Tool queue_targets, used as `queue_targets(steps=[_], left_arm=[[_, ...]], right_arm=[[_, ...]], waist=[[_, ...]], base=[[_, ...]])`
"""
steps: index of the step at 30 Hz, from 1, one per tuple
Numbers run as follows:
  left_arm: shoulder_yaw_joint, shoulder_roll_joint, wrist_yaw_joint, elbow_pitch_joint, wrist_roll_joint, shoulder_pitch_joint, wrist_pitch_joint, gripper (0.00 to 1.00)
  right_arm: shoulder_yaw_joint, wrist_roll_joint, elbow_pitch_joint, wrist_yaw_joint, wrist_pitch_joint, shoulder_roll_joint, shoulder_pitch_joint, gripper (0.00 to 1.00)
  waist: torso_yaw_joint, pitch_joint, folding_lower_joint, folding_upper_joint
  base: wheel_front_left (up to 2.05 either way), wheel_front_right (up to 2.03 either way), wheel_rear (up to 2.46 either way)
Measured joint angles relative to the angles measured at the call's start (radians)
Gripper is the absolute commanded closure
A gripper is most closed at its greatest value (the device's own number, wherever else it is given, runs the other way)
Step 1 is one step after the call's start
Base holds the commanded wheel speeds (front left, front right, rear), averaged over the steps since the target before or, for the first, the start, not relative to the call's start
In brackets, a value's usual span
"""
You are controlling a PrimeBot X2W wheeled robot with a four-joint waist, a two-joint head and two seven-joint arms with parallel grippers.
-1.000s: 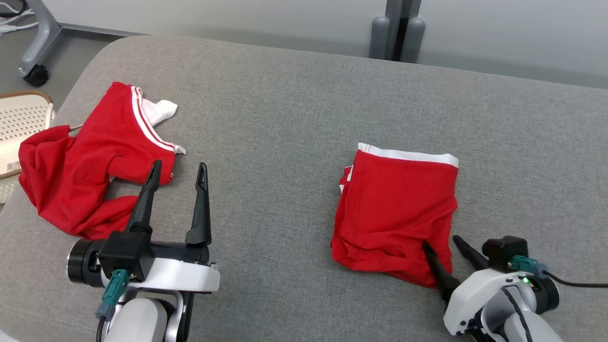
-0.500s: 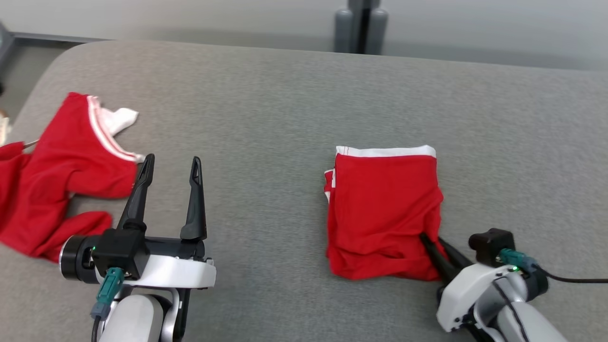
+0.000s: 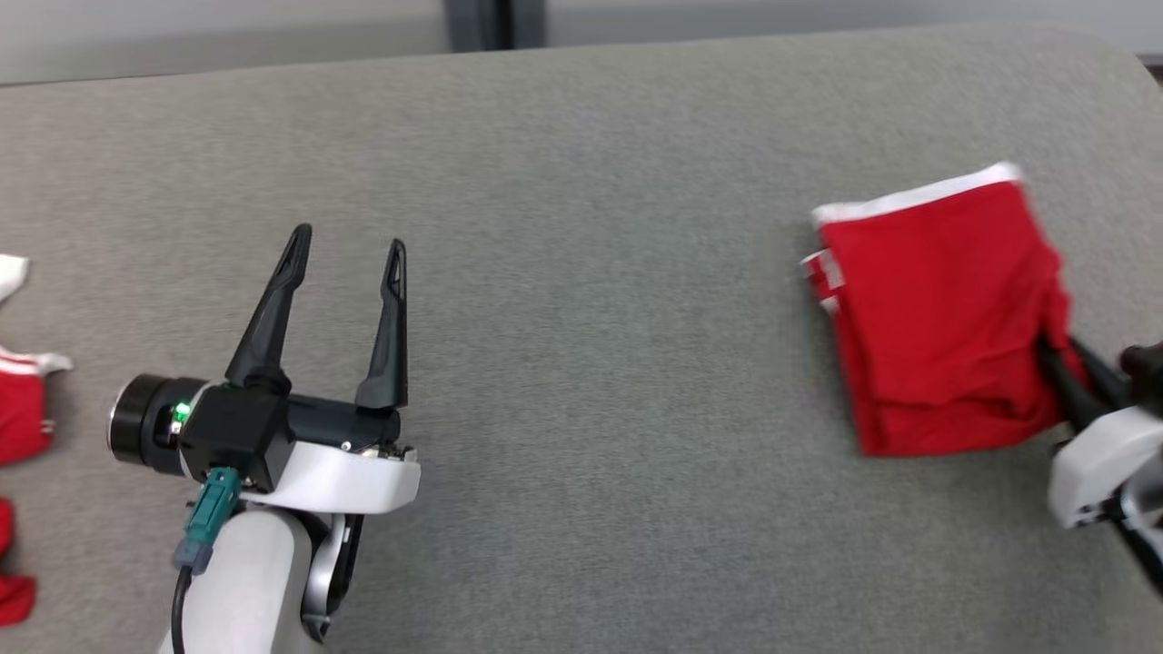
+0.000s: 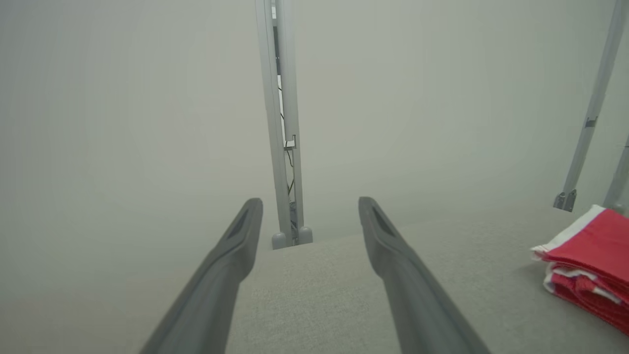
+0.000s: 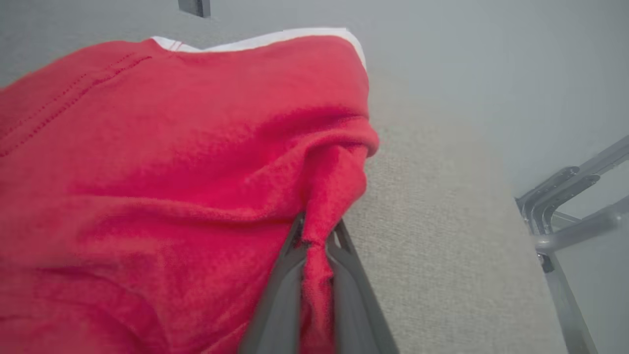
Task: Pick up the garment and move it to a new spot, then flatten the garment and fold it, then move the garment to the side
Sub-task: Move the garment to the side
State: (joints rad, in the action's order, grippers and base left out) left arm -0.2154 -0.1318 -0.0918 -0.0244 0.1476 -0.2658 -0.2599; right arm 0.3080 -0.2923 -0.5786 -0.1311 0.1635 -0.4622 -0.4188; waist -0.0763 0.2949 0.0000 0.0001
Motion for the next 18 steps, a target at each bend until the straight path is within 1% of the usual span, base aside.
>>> queue_targets(steps=[3, 6, 11, 12, 13, 14, 15, 18], left_arm=[[-0.018, -0.006, 0.008, 0.007, -0.009, -0.027, 0.003, 0.00], [-0.033, -0.009, 0.016, 0.016, -0.022, -0.052, 0.012, 0.00], [-0.040, -0.016, 0.016, 0.036, -0.030, -0.070, 0.027, 0.00], [-0.043, -0.017, 0.016, 0.036, -0.032, -0.070, 0.030, 0.00], [-0.046, -0.017, 0.017, 0.038, -0.033, -0.070, 0.031, 0.00], [-0.047, -0.018, 0.019, 0.040, -0.033, -0.071, 0.032, 0.00], [-0.047, -0.019, 0.020, 0.041, -0.033, -0.071, 0.032, 0.00], [-0.051, -0.019, 0.020, 0.044, -0.032, -0.074, 0.034, 0.00]], right_arm=[[0.001, -0.003, -0.079, 0.000, 0.029, -0.058, -0.043, 1.00], [0.016, -0.003, -0.148, 0.000, 0.054, -0.096, -0.090, 1.00], [0.022, -0.015, -0.249, 0.000, 0.085, -0.105, -0.179, 1.00], [0.028, -0.013, -0.263, 0.000, 0.087, -0.104, -0.191, 0.93], [0.029, -0.014, -0.282, 0.000, 0.091, -0.101, -0.201, 0.65], [0.023, -0.014, -0.304, 0.000, 0.093, -0.097, -0.213, 0.05], [0.016, -0.015, -0.321, 0.000, 0.094, -0.095, -0.227, 0.00], [-0.009, -0.008, -0.358, 0.000, 0.097, -0.087, -0.255, 0.00]], waist=[[-0.033, 0.032, 0.0000, 0.0000], [-0.054, 0.064, 0.0000, 0.0000], [-0.082, 0.106, 0.0000, 0.0000], [-0.086, 0.113, 0.0000, 0.0000], [-0.089, 0.118, 0.0000, 0.0000], [-0.091, 0.124, 0.0000, 0.0000], [-0.094, 0.128, 0.0000, 0.0000], [-0.099, 0.132, 0.0000, 0.0000]], base=[[0.00, 0.00, 0.00], [0.00, 0.00, 0.00], [0.00, 0.00, 0.00], [0.00, 0.00, 0.00], [0.00, 0.00, 0.00], [0.00, 0.00, 0.00], [0.00, 0.00, 0.00], [0.00, 0.00, 0.00]])
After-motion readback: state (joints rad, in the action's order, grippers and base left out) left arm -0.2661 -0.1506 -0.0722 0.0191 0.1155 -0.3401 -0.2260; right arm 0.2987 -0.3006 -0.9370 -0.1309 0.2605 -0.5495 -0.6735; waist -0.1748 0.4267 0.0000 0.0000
